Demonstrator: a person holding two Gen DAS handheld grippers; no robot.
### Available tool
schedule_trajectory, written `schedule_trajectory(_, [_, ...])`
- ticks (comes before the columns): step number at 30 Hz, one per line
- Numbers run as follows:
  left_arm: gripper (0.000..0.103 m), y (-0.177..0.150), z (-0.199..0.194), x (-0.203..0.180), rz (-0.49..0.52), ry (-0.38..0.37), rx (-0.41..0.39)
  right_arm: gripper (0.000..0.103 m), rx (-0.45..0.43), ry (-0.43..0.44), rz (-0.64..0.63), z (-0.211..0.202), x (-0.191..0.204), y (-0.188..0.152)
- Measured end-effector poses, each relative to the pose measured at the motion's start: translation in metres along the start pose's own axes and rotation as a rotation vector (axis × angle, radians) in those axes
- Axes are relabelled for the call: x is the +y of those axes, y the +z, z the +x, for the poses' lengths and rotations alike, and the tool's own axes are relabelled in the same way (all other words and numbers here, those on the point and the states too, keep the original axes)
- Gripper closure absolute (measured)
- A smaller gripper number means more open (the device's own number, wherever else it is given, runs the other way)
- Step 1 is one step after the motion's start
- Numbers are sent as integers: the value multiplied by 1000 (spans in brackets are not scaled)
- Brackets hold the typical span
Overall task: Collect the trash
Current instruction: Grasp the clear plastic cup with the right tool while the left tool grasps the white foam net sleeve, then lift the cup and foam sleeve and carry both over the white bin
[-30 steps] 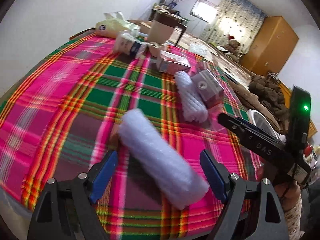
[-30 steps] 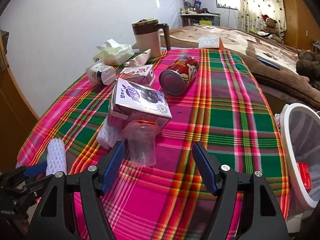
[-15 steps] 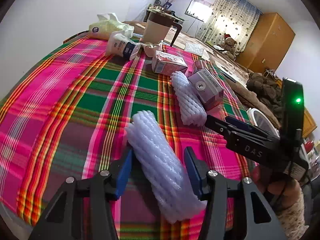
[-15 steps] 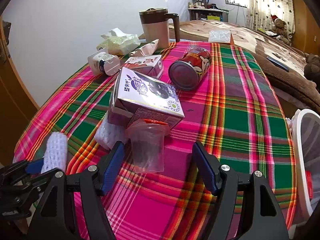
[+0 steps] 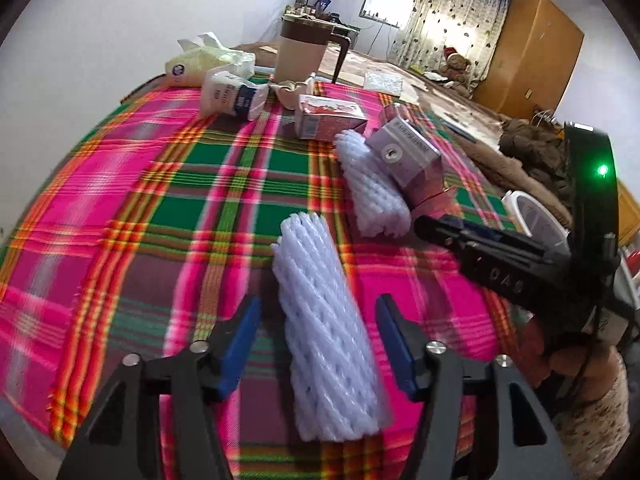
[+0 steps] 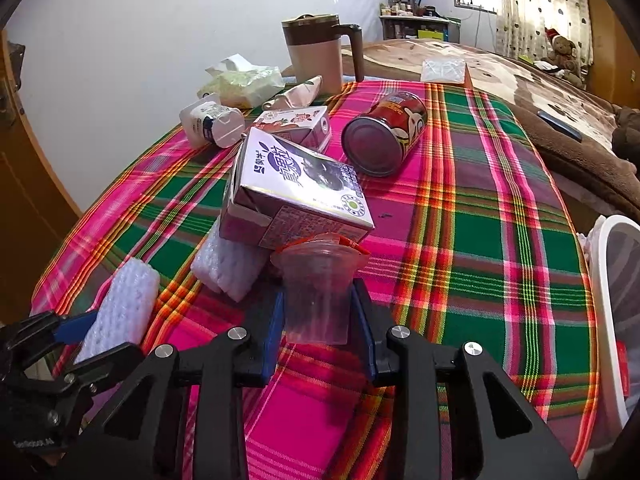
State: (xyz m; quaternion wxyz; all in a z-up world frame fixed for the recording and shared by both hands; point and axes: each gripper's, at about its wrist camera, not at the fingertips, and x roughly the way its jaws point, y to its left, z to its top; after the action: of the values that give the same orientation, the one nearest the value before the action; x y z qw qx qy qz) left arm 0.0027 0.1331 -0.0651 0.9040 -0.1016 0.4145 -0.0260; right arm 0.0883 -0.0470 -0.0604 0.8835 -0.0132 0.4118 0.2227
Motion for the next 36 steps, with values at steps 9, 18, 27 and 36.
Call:
schedule_trajectory(9, [49, -5, -2, 2, 0, 43, -9, 70, -25, -9, 18, -11, -5, -6])
schedule_trajectory(18, [71, -1, 1, -12, 34, 12, -21, 70, -58, -19, 50, -22, -12, -8])
schedule_trajectory(27, [71, 12, -9, -32, 72, -11, -64, 70, -103, -34, 73, -41, -22, -8])
schedule_trajectory(36, [71, 31, -15, -61, 131, -51, -110, 70, -166, -87, 109, -72, -43, -6])
